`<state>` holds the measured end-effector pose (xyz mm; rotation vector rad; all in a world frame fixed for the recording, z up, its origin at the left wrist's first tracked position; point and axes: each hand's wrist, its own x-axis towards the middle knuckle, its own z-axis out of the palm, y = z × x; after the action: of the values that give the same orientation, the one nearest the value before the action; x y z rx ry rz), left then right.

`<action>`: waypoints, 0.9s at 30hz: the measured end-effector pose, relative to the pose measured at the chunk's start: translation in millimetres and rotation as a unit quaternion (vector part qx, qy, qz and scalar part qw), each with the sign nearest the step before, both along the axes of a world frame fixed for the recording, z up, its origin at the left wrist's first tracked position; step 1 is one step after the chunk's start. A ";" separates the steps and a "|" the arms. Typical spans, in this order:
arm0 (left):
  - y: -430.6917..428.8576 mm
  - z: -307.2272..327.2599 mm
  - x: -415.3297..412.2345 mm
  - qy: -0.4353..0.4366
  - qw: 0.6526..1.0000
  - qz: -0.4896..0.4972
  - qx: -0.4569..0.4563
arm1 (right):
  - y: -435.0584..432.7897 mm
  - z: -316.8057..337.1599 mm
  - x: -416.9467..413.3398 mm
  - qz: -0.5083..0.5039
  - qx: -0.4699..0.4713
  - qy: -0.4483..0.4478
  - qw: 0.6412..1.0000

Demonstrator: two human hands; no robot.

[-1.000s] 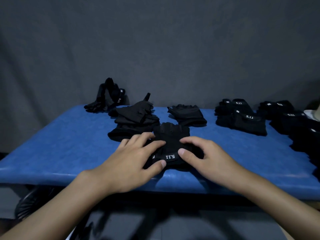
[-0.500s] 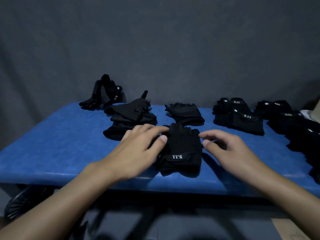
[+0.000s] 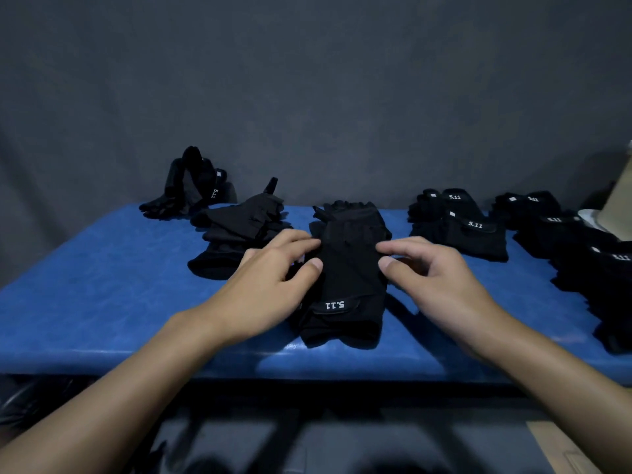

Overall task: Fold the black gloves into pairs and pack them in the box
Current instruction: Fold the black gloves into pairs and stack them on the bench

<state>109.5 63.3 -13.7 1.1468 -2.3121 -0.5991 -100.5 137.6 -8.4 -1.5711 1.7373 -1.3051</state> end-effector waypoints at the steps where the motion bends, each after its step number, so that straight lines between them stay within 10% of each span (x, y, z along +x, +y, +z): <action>1: -0.2 -1.0 0.3 -0.013 1.000 0.001 0.004 | -0.8 -1.6 0.2 -0.004 0.011 0.010 1.000; 27: 16.1 2.1 30.2 0.016 0.991 -0.118 -0.063 | 17.2 -10.5 3.1 0.153 -0.085 0.147 0.974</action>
<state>139.6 79.5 -11.6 0.8083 -2.4376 -0.5422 -97.3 154.8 -18.9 -2.1247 1.4914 -1.1371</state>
